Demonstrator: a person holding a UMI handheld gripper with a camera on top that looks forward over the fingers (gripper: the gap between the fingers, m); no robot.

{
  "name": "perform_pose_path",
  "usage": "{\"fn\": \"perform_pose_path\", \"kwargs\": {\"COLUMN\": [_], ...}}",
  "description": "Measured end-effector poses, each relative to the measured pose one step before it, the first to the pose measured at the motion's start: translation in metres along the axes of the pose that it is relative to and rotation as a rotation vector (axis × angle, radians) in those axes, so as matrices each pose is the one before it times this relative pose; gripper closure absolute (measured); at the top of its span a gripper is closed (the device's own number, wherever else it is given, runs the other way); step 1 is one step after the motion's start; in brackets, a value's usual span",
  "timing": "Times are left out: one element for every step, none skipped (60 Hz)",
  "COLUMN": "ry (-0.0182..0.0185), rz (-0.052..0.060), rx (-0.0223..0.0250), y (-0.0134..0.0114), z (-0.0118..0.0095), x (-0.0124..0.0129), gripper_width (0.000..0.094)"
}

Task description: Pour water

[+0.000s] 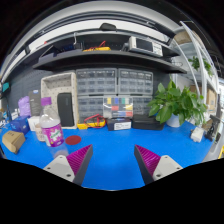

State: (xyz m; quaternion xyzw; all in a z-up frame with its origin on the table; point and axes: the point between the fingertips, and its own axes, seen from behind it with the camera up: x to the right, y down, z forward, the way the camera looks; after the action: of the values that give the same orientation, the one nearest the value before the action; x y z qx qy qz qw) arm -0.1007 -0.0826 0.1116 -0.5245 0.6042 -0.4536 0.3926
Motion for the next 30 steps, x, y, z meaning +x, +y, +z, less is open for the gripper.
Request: {"fn": "perform_pose_path", "kwargs": {"ry": [-0.01027, -0.00813, -0.00791, -0.00857, -0.00974, -0.00984, -0.00885, -0.00877, -0.00917, -0.00772, -0.01401, -0.01294, -0.01263, -0.01292, -0.01342, -0.01418, -0.01458, -0.01383, -0.01227, -0.01157, -0.01185, -0.01278, -0.01260, -0.01063, -0.00739, -0.00519, -0.00312, -0.00193, -0.00081, 0.00009], "rz": [0.0028, 0.0038, 0.0035, 0.0021, 0.0010, -0.0001, 0.0006, 0.0009, 0.0017, 0.0035, -0.0007, 0.0008, 0.0009, 0.0009, 0.0002, -0.0001, -0.0002, 0.0011, 0.0008, -0.0003, -0.0026, -0.0048, -0.0058, -0.0055, -0.0046, -0.0041, -0.0032, -0.0026, -0.0015, -0.0011], "rx": [0.00506, 0.00544, 0.00523, 0.00557, 0.00624, 0.00625, 0.00519, 0.00404, 0.00335, 0.00393, 0.00425, 0.00354, 0.00196, 0.00047, -0.00140, -0.00154, -0.00063, 0.00035, 0.00110, 0.00202, 0.00295, 0.00421, 0.00407, 0.00316, 0.00288, 0.00199, 0.00017, -0.00006, 0.00164, 0.00280], "y": [0.00167, 0.00149, 0.00194, 0.00173, 0.00142, 0.00159, 0.00180, 0.00172, 0.00170, -0.00506, 0.00759, 0.00214, 0.00186, 0.00192, 0.00197, 0.00170, 0.00149, 0.00096, 0.00074, 0.00054, 0.00008, -0.00015, -0.00014, -0.00018, -0.00003, 0.00013, 0.00031, 0.00016, -0.00055, -0.00105], "z": [-0.00454, -0.00351, -0.00412, -0.00419, -0.00412, -0.00369, -0.00366, -0.00307, -0.00334, 0.01118, -0.01485, -0.00342, -0.00279, -0.00190, -0.00137, -0.00086, -0.00043, 0.00027, 0.00055, 0.00101, 0.00121, 0.00160, 0.00199, 0.00202, 0.00277, 0.00276, 0.00315, 0.00333, 0.00348, 0.00365], "x": [-0.00140, -0.00215, -0.00221, -0.00266, -0.00311, -0.00328, -0.00353, -0.00364, -0.00394, -0.00780, -0.00256, -0.00539, -0.00577, -0.00619, -0.00646, -0.00669, -0.00678, -0.00670, -0.00658, -0.00603, -0.00606, -0.00625, -0.00611, -0.00550, -0.00464, -0.00388, -0.00349, -0.00299, -0.00285, -0.00262], "gripper_width": [0.0078, 0.0074, 0.0072, 0.0072, 0.0072, 0.0073, 0.0073, 0.0073, 0.0073, 0.0074, 0.0073, 0.0076, 0.0076, 0.0075, 0.0076, 0.0075, 0.0075, 0.0075, 0.0076, 0.0076, 0.0075, 0.0074, 0.0074, 0.0075, 0.0074, 0.0073, 0.0071, 0.0067, 0.0069, 0.0066]}}
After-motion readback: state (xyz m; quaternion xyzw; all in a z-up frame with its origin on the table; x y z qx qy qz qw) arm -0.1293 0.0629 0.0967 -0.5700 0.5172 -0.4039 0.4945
